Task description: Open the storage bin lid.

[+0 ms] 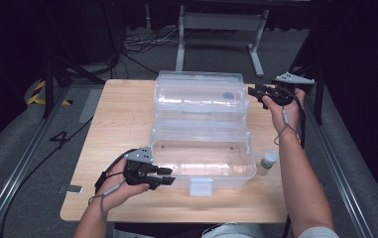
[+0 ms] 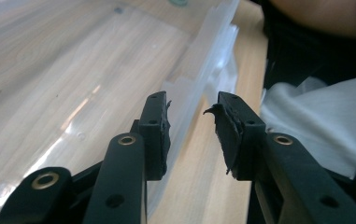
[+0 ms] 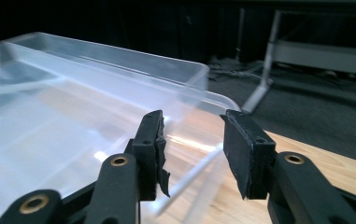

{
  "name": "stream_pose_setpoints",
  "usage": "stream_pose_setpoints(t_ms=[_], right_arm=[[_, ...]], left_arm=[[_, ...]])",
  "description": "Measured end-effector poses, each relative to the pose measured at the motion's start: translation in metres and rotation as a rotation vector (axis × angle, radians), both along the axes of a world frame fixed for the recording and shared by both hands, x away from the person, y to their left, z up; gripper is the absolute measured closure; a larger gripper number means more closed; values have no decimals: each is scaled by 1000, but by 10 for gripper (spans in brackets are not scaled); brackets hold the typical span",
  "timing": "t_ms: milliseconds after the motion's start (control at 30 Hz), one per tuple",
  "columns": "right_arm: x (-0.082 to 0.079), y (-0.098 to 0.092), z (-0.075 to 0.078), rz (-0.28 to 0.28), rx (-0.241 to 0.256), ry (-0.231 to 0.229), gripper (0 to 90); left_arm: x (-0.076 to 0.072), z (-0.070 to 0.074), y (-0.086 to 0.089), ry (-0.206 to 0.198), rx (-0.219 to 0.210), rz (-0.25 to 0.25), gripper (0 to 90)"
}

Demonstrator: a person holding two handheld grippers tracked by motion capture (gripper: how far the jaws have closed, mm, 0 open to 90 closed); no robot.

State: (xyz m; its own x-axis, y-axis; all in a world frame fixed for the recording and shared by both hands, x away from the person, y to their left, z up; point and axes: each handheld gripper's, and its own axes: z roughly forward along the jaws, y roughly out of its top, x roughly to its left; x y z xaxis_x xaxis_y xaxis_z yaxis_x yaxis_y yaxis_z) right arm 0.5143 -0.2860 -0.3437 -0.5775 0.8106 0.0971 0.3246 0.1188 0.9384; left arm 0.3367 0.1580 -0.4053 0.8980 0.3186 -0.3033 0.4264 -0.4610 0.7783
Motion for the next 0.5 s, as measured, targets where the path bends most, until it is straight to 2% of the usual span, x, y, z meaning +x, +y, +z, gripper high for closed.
stream_pose_setpoints(t_ms=[100,133,333,367,433,500], right_arm=[[-9,-1,1,19,15,-10,584],[-14,-3,4,39,-28,-6,579],[-28,-10,9,75,-26,-2,572],[-35,-13,12,81,-32,-8,563],[-38,-14,14,85,-30,-9,557],[-47,-20,17,91,-20,-11,543]], left_arm=[[-1,5,3,-4,-11,4,647],[-1,9,6,-12,-10,9,644],[-2,17,14,-19,-17,28,635],[-1,20,17,-23,-10,42,626],[0,21,20,-24,-9,51,621],[1,24,24,-21,5,70,618]])
